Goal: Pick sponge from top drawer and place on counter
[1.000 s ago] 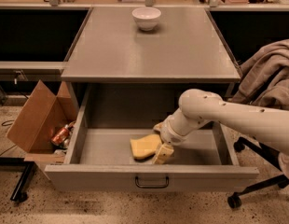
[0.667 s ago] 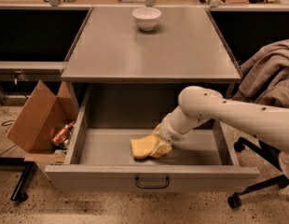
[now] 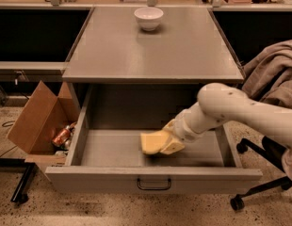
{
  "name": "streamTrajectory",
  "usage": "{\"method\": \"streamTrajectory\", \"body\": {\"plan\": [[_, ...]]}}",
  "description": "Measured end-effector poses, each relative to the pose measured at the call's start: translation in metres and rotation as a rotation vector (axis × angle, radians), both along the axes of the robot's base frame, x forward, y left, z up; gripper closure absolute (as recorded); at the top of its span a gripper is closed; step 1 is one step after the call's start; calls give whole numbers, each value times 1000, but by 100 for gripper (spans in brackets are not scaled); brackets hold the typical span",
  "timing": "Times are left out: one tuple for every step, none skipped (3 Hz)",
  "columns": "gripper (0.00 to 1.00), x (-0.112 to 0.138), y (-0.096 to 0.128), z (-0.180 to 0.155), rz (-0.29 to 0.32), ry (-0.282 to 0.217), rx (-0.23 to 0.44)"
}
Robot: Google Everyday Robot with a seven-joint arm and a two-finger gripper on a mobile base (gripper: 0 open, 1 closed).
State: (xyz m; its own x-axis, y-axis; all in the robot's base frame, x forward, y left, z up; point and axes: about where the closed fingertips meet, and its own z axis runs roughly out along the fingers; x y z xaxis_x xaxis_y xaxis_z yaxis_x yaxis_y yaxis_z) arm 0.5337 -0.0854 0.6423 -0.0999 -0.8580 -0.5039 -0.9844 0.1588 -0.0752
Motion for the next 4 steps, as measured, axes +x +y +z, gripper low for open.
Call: {"method": "streamTrajectory", "body": {"plan": [[100,-11,-36,67,-65,-138,20],[100,-20,-57,122,-106,-211,24],[100,-20,-57,122,-107,-211,24],[100,-6,-64,141,-145,-225,41]]}}
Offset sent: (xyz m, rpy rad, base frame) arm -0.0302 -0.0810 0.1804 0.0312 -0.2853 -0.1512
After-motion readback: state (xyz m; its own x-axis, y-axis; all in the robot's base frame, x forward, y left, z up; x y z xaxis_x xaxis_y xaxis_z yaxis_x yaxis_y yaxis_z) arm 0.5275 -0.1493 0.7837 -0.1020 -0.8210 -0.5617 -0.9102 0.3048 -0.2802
